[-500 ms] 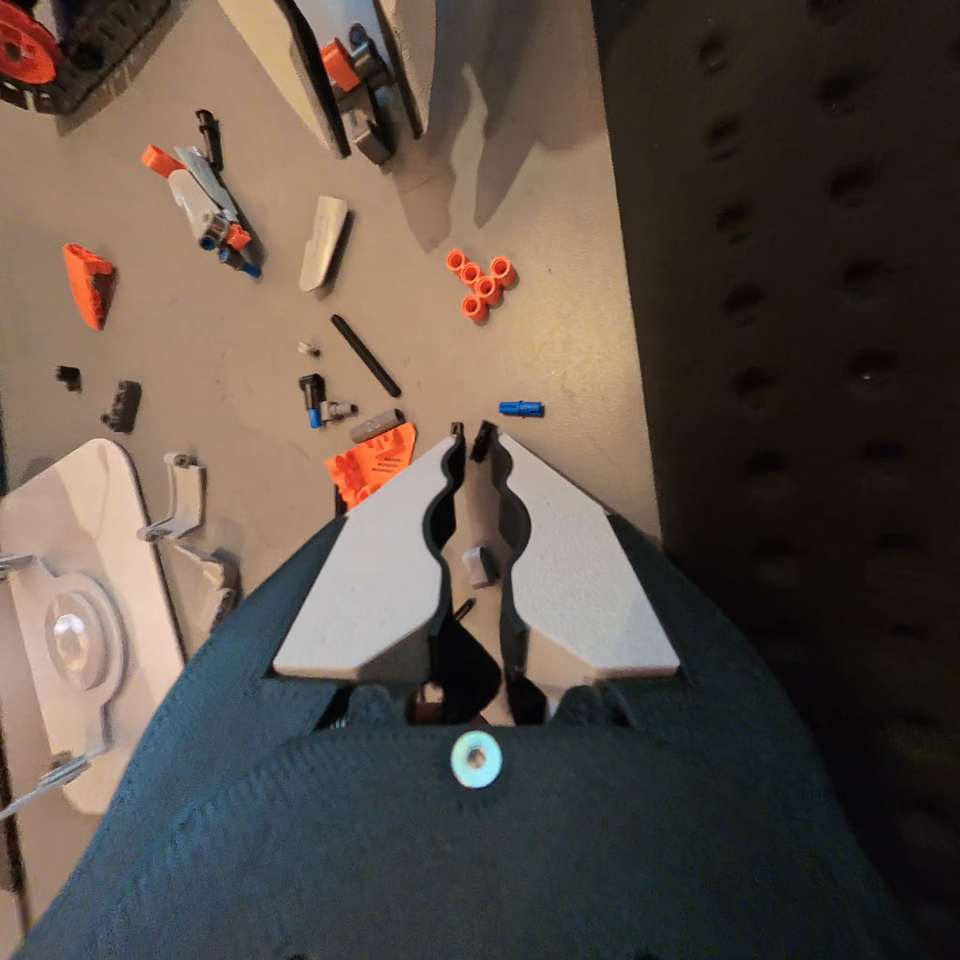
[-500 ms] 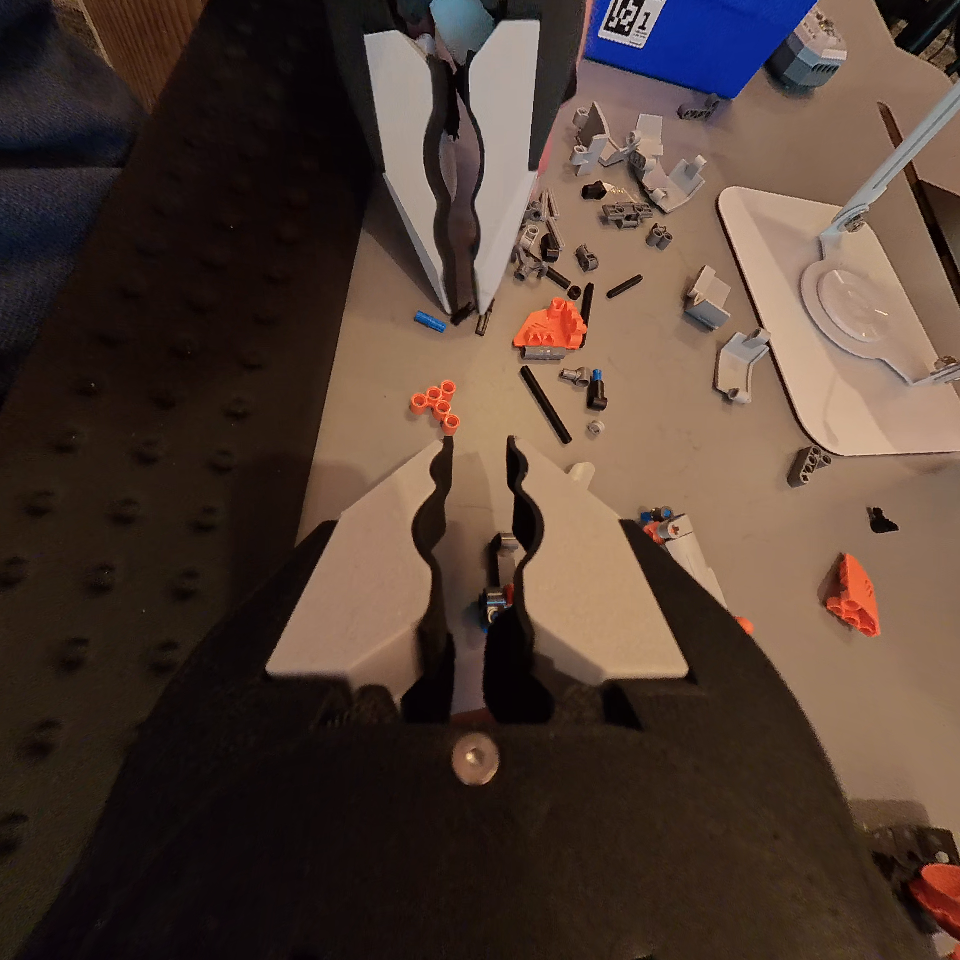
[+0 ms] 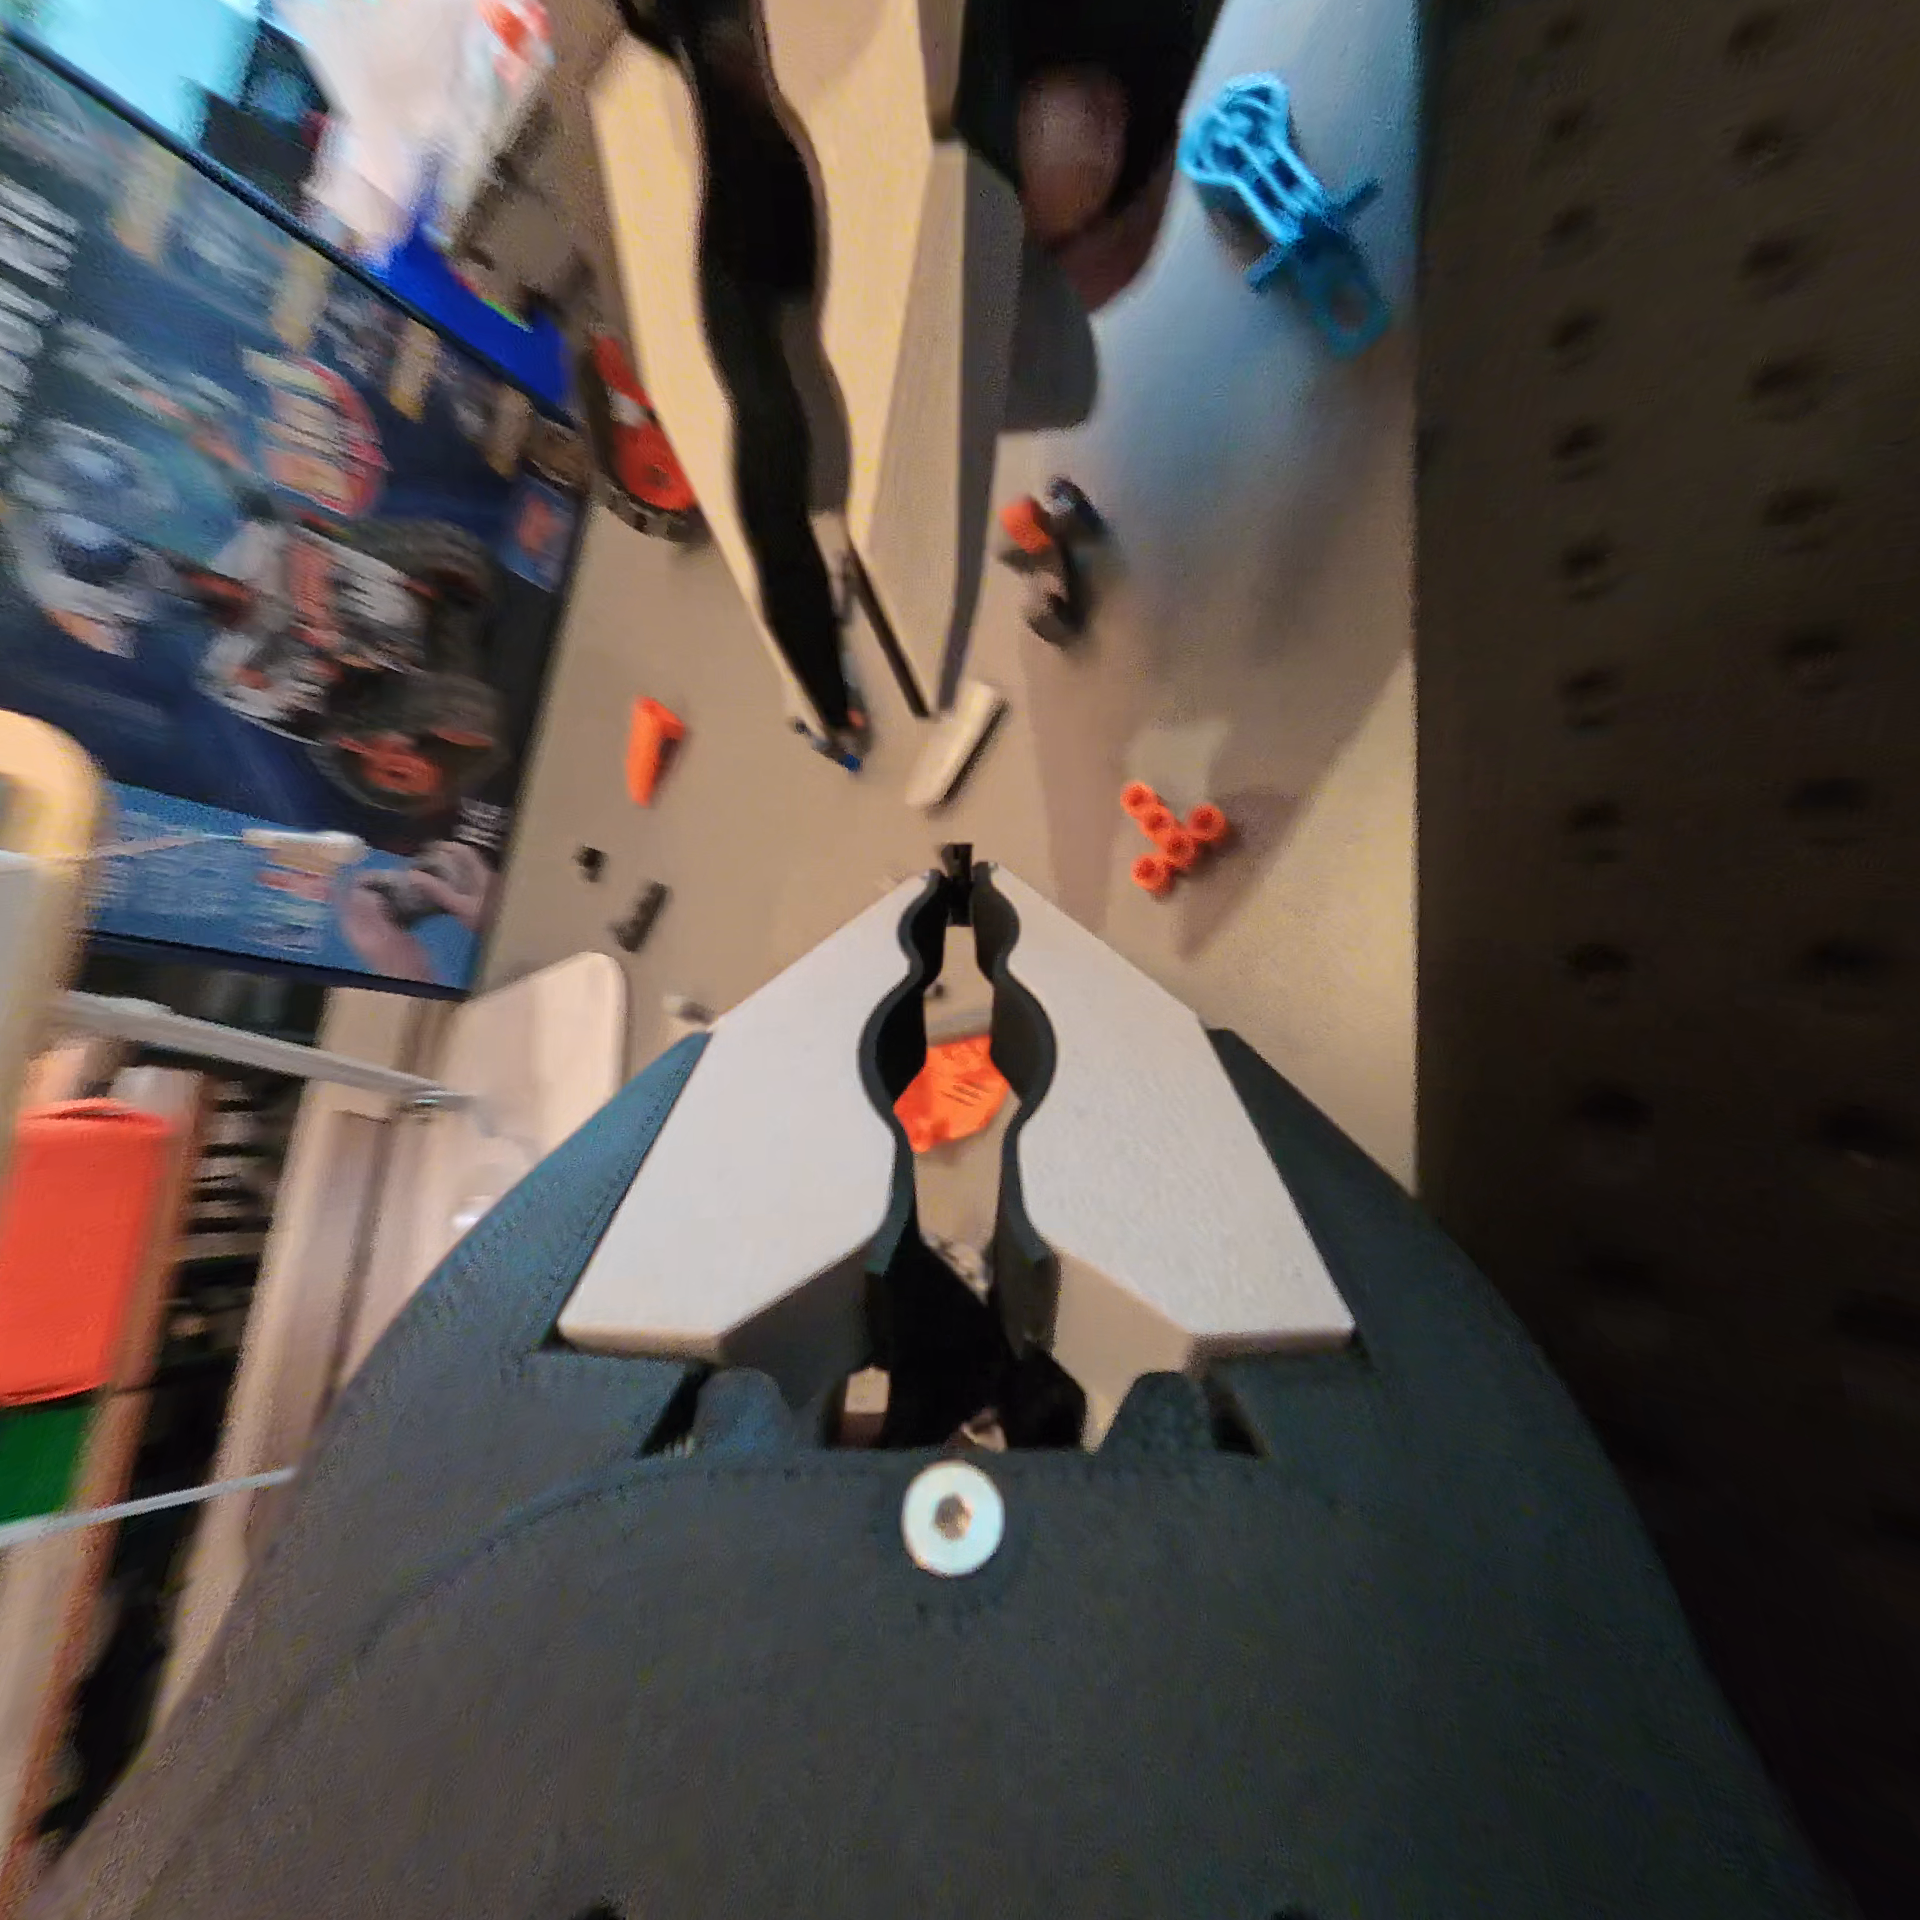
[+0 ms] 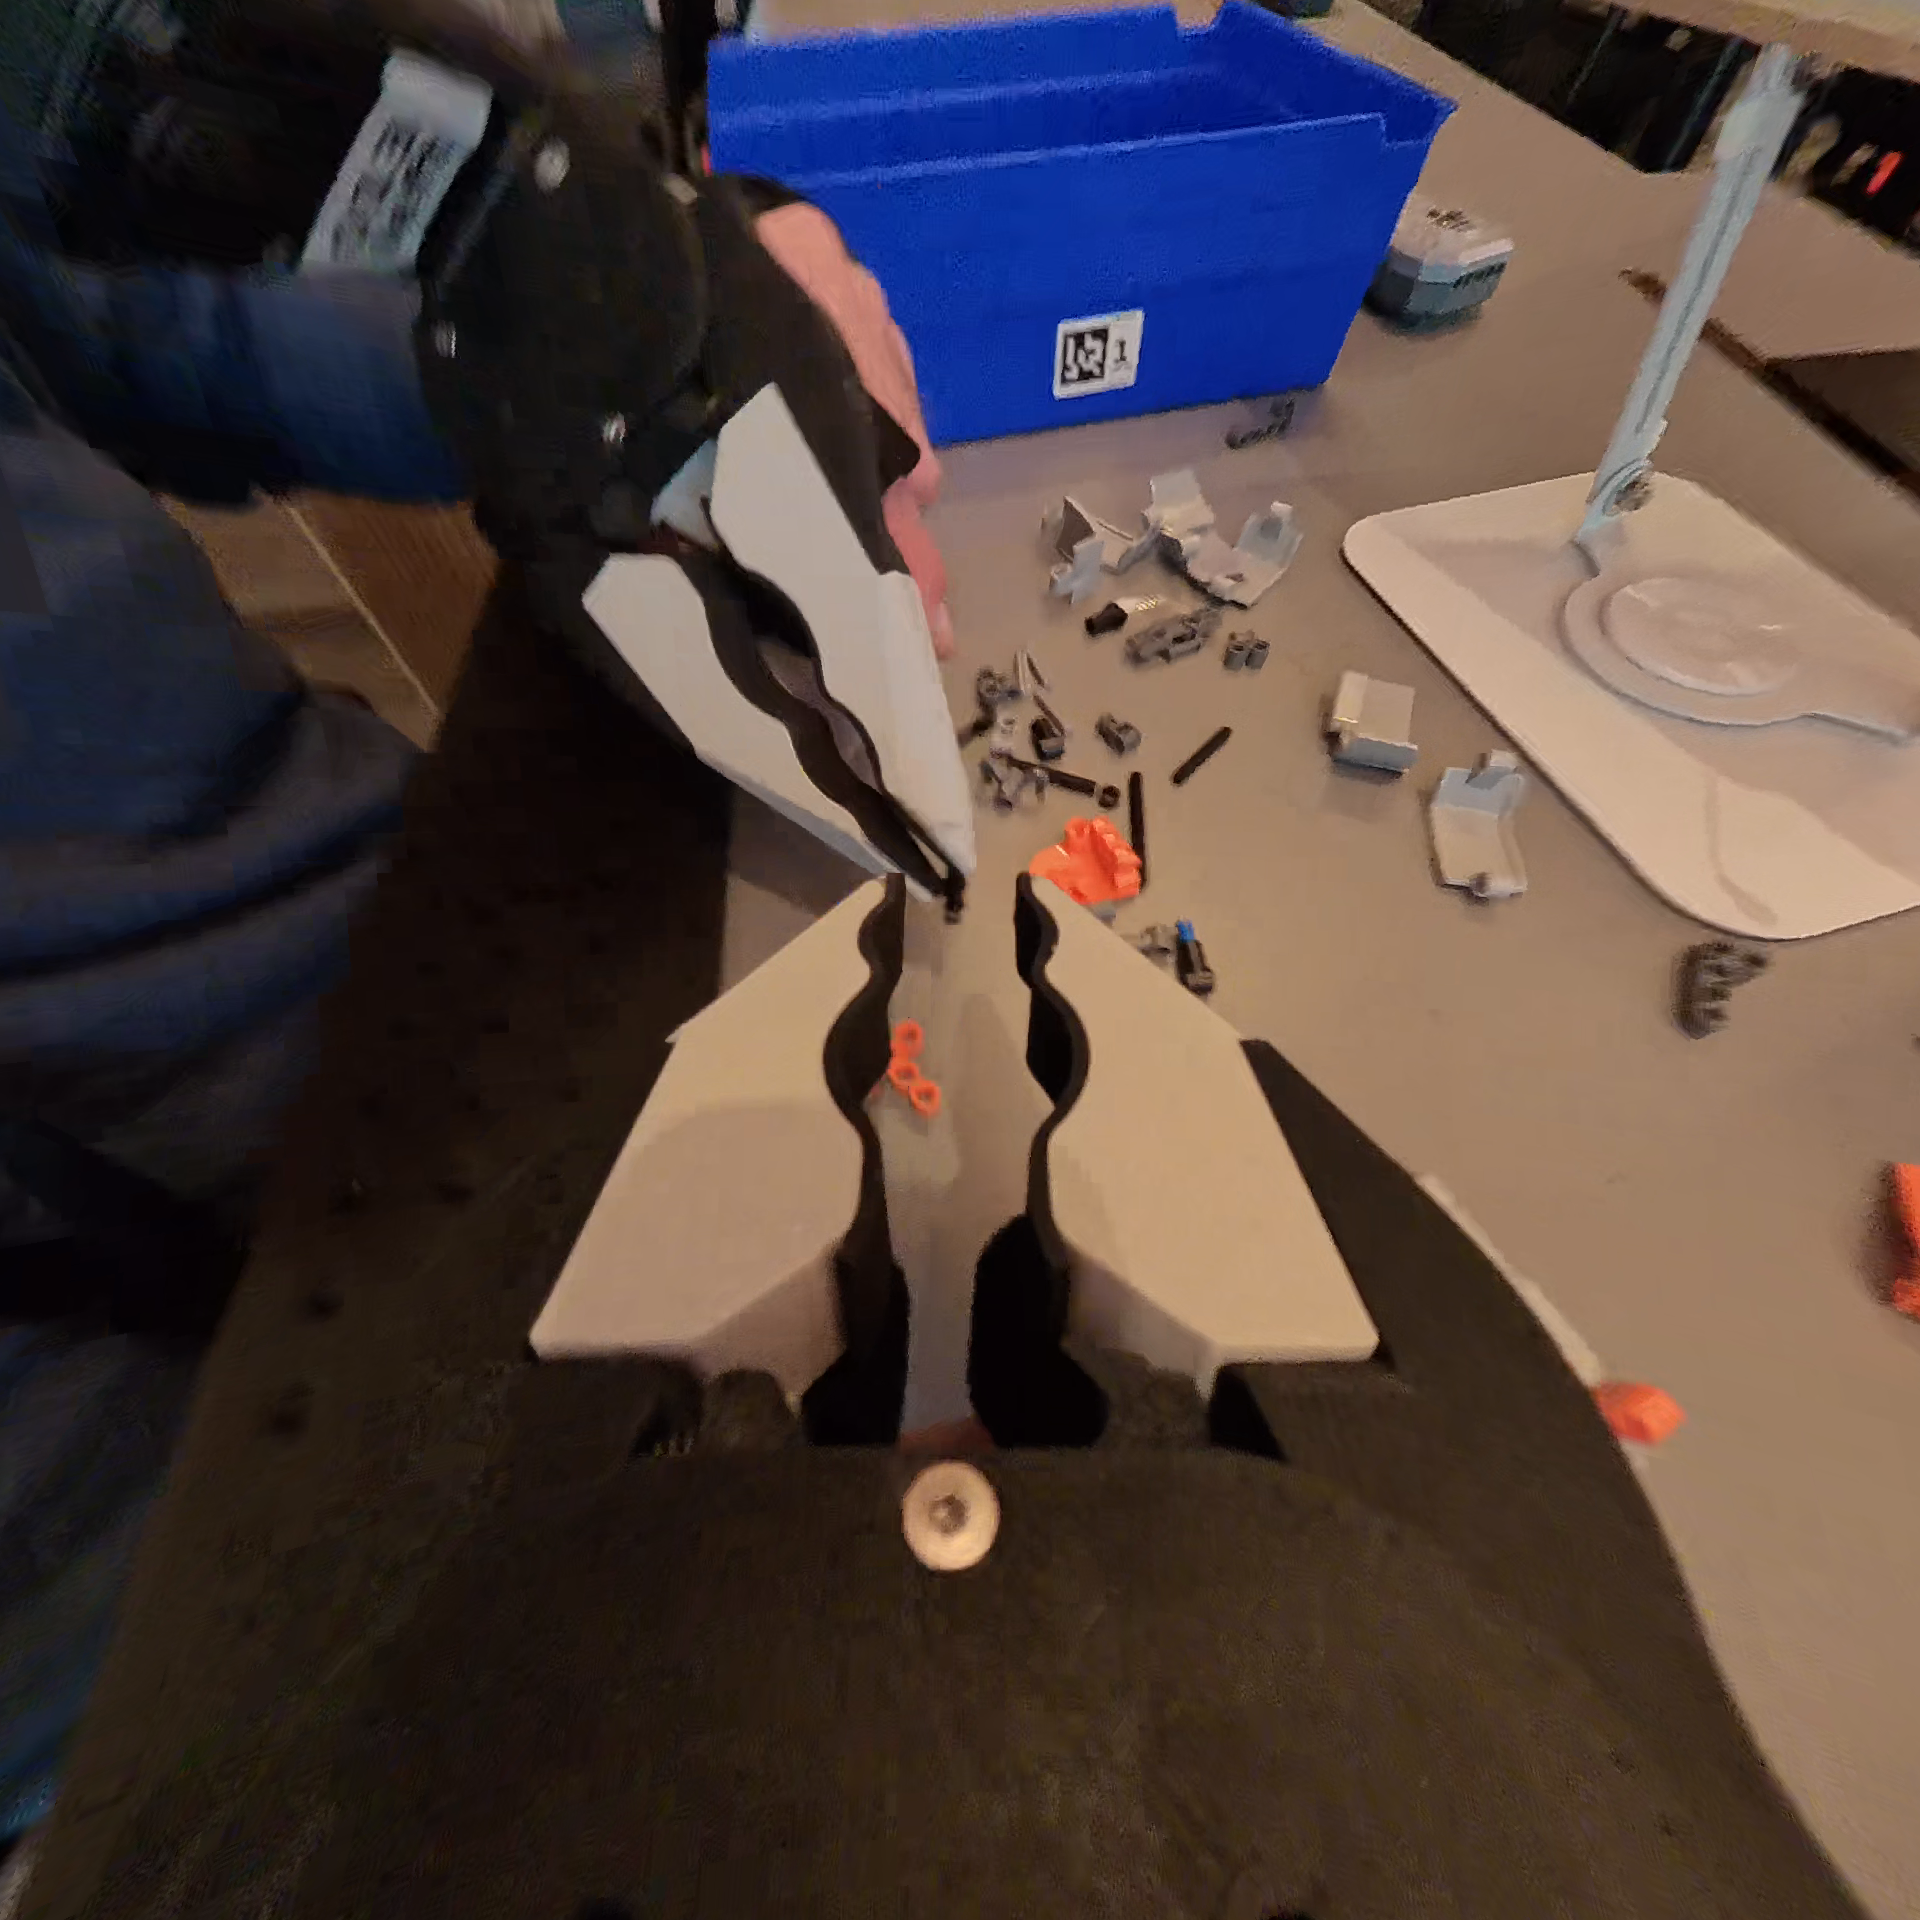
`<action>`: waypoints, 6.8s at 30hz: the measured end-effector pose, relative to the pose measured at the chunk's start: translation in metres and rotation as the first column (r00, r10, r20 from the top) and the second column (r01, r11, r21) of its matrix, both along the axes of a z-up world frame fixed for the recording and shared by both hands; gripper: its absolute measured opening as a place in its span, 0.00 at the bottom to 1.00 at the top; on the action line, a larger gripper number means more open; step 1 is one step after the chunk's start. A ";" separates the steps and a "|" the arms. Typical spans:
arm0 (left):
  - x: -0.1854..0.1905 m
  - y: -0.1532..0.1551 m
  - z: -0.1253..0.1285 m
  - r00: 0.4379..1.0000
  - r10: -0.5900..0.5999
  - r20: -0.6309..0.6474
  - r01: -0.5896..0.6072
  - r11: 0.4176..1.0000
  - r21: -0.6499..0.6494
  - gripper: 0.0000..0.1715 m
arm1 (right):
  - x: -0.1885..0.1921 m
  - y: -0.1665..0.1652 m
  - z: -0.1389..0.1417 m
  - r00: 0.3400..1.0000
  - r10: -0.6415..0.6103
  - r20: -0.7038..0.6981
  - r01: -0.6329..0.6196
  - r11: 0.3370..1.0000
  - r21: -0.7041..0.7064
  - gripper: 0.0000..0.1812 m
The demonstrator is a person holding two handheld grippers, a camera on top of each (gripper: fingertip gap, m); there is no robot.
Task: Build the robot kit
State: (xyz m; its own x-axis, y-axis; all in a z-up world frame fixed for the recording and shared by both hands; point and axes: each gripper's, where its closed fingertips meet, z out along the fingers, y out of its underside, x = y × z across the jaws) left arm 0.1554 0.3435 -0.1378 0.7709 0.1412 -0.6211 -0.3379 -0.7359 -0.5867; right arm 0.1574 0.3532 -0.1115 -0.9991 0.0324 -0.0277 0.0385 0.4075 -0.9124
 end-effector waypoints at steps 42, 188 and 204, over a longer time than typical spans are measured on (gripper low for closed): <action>-0.005 0.021 0.055 0.916 -0.019 -0.401 0.049 0.997 0.065 0.01 | 0.001 0.003 0.033 0.940 0.089 0.328 -0.004 0.968 -0.252 0.01; 0.001 -0.042 -0.053 0.887 0.141 0.440 -0.073 0.983 -0.169 0.02 | -0.001 0.015 -0.047 0.938 0.323 -0.123 -0.250 0.880 0.404 0.07; 0.007 -0.008 -0.004 0.792 -0.074 0.606 -0.070 0.975 0.211 0.01 | 0.000 -0.005 -0.011 0.737 0.330 -0.590 -0.209 0.941 0.265 0.07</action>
State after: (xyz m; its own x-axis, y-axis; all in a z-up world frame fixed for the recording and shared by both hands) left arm 0.1626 0.3354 -0.1422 0.9773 0.2109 0.0206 0.1400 -0.5697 -0.8099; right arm 0.1576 0.3479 -0.1229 -0.7607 -0.2968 0.5773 -0.6435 0.4618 -0.6105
